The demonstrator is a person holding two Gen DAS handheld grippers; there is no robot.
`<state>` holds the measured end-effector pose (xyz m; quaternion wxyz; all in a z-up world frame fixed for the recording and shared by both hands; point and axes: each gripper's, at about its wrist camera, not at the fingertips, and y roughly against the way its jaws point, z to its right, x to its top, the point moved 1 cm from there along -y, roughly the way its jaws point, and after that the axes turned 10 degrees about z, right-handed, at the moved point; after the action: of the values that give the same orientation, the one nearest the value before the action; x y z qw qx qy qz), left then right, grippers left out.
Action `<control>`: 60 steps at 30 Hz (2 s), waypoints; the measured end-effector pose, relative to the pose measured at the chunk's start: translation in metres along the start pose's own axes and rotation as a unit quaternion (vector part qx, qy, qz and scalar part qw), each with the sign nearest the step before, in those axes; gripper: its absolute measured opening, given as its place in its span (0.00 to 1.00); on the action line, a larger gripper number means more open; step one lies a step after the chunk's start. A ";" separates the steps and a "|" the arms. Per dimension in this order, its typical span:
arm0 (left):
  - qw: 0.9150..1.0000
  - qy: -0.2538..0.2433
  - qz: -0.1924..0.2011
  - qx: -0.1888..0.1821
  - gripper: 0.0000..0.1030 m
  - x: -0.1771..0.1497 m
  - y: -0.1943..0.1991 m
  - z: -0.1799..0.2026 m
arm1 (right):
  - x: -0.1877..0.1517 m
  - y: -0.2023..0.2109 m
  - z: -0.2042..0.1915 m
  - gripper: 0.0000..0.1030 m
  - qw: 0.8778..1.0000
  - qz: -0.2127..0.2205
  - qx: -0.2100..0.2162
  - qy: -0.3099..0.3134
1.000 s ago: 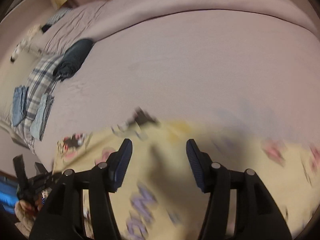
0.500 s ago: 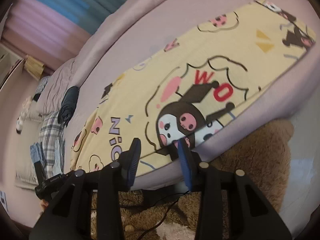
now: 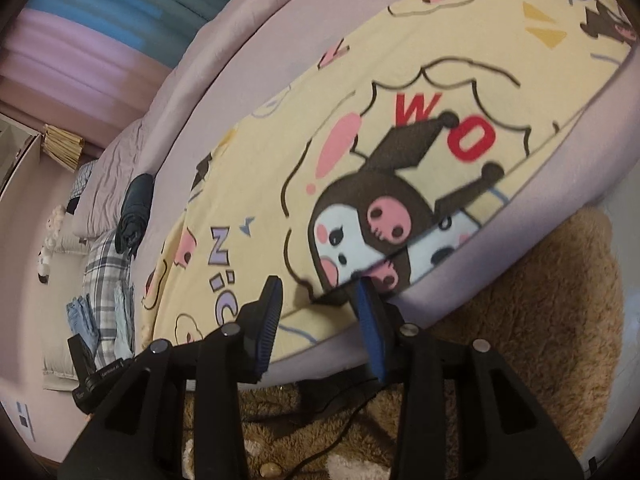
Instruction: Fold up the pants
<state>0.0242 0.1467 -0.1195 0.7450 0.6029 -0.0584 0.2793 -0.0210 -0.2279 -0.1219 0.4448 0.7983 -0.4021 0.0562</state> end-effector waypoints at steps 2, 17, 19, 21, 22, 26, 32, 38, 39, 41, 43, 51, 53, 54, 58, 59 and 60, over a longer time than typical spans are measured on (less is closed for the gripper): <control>1.000 -0.002 0.000 0.002 0.33 0.000 0.000 0.001 | 0.003 0.001 0.000 0.38 1.000 0.007 0.005 -0.002; 1.000 -0.001 0.001 0.002 0.33 0.000 0.004 0.002 | 0.006 0.027 0.010 0.03 0.998 0.049 0.019 -0.016; 1.000 -0.001 0.000 0.003 0.33 0.000 0.005 0.002 | 0.008 0.041 0.004 0.03 0.998 0.062 0.026 -0.008; 1.000 -0.004 0.001 0.005 0.33 0.001 0.005 0.002 | 0.009 0.050 0.002 0.03 0.997 0.064 0.032 -0.007; 1.000 -0.004 0.001 0.006 0.33 0.001 0.006 0.002 | 0.009 0.051 0.000 0.03 0.997 0.063 0.036 -0.007; 1.000 -0.005 -0.007 0.006 0.34 0.000 0.003 0.002 | 0.003 0.055 0.006 0.03 0.998 0.061 0.026 -0.009; 0.999 -0.013 -0.012 0.028 0.43 -0.001 -0.005 0.002 | -0.008 0.031 0.036 0.03 0.999 0.019 -0.003 -0.041; 0.999 -0.020 -0.016 0.030 0.47 0.002 0.002 0.005 | 0.002 0.021 0.039 0.30 0.998 -0.031 -0.034 -0.030; 0.999 -0.018 -0.015 0.025 0.47 0.003 0.006 0.003 | 0.004 0.024 0.038 0.56 0.998 -0.040 -0.044 -0.023; 1.000 -0.014 -0.008 0.019 0.48 0.007 0.017 0.001 | 0.008 0.032 0.031 0.66 0.997 -0.035 -0.062 0.000; 1.000 -0.018 0.001 0.019 0.49 0.012 0.029 -0.001 | 0.015 0.046 0.022 0.66 0.995 -0.030 -0.090 0.042; 0.997 -0.023 0.071 0.035 0.56 0.055 0.043 0.005 | 0.060 0.042 -0.037 0.66 0.981 -0.002 -0.107 0.162; 0.997 -0.027 0.069 -0.005 0.56 0.065 0.025 0.022 | 0.073 0.018 -0.066 0.66 0.977 -0.007 -0.082 0.196; 0.997 -0.033 0.061 -0.018 0.56 0.069 0.016 0.030 | 0.077 0.004 -0.081 0.65 0.975 -0.014 -0.067 0.211; 0.998 -0.048 0.041 -0.010 0.56 0.085 -0.024 0.048 | 0.088 -0.048 -0.129 0.62 0.968 -0.041 -0.019 0.245; 0.998 -0.046 0.032 0.002 0.56 0.087 -0.031 0.048 | 0.091 -0.062 -0.138 0.62 0.968 -0.046 -0.006 0.247; 0.999 -0.046 0.021 0.010 0.56 0.088 -0.039 0.048 | 0.093 -0.077 -0.146 0.62 0.967 -0.053 -0.002 0.250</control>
<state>0.1287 0.1276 -0.1033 0.7296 0.6210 -0.1022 0.2675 0.1337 -0.1511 -0.0444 0.5348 0.7784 -0.2356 0.2293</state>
